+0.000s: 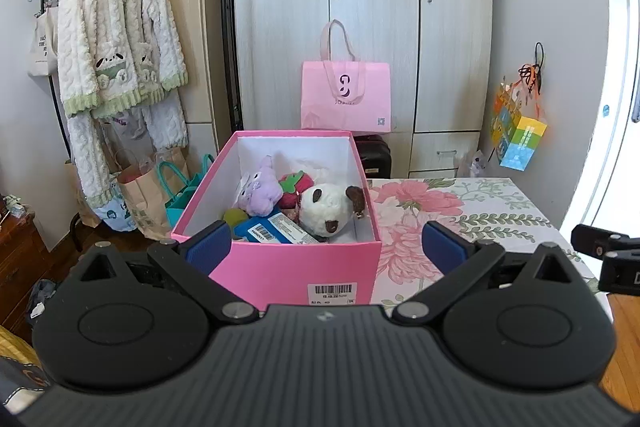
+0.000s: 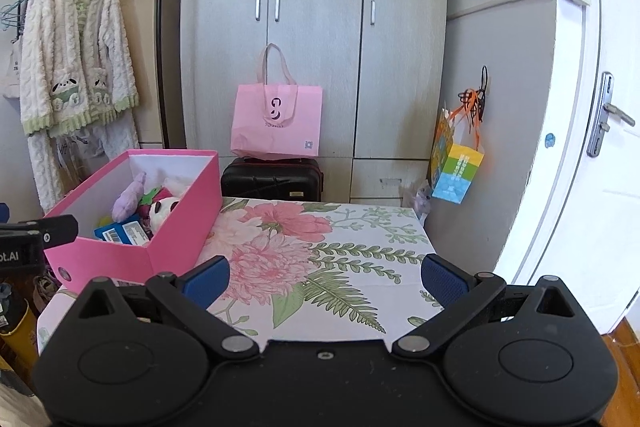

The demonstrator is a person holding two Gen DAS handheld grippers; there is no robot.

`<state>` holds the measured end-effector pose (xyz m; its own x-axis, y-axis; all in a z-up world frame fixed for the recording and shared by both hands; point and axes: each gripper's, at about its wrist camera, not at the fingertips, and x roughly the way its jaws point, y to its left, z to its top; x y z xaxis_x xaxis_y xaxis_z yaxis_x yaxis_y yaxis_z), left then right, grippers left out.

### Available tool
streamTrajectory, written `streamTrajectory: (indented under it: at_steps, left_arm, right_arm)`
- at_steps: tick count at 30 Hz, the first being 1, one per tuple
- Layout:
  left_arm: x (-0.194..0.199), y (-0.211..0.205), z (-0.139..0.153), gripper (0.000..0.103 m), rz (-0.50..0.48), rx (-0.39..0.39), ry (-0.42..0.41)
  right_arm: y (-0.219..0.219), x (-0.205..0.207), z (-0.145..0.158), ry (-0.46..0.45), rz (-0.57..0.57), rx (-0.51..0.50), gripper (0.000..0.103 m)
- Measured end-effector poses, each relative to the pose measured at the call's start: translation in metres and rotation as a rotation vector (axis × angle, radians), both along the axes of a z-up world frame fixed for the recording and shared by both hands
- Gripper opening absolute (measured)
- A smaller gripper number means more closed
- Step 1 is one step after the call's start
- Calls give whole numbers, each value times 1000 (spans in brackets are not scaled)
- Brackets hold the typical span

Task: Organize soft objects

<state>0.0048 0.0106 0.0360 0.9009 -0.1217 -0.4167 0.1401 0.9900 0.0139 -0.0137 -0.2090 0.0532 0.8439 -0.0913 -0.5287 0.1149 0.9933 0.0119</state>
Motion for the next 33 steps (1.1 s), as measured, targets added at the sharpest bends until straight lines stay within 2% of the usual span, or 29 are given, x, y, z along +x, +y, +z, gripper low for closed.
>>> streamTrajectory:
  at_steps: [10, 19, 33]
  left_arm:
    - [-9, -3, -5, 103, 1, 27, -20]
    - [-9, -4, -12, 103, 5, 36, -38]
    - [-13, -4, -11, 103, -41, -5, -50]
  right_arm:
    - [7, -10, -3, -21, 7, -36, 103]
    - [1, -26, 1, -109, -26, -37, 103]
    - [-8, -14, -10, -68, -54, 3, 103]
